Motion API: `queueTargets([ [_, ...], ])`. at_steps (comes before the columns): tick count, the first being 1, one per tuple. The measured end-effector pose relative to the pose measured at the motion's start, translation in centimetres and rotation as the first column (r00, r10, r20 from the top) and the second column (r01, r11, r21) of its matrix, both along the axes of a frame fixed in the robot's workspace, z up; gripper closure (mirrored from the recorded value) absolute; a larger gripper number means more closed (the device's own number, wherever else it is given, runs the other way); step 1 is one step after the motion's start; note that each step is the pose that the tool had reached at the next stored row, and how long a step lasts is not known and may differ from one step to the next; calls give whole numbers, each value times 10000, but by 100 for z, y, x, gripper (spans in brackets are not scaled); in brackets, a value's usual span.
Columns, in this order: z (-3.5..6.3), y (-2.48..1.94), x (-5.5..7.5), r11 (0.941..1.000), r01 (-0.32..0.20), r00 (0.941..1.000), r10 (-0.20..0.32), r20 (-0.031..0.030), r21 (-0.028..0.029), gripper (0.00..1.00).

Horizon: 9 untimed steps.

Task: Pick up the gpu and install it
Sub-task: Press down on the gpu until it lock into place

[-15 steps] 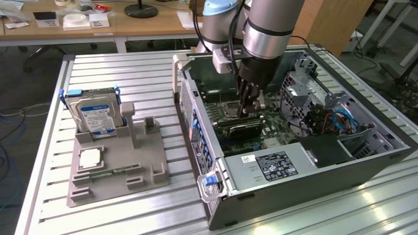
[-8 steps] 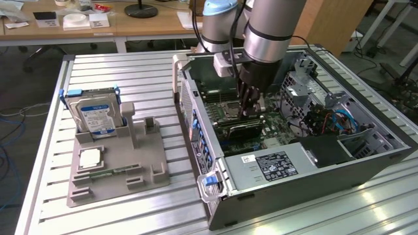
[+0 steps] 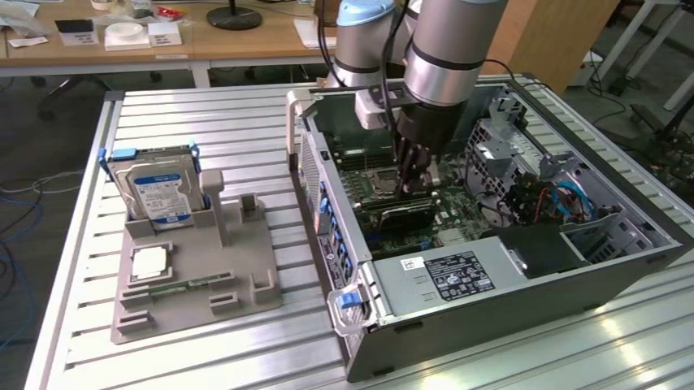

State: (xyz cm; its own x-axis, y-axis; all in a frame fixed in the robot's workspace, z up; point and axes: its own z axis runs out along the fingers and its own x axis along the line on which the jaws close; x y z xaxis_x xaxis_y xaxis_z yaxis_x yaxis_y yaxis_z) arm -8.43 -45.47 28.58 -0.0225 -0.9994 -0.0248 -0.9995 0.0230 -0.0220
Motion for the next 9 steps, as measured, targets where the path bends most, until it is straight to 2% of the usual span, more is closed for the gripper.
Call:
queueTargets([
  [9,-75,10,0,10000,18,10000,-18,0,-1,89],
])
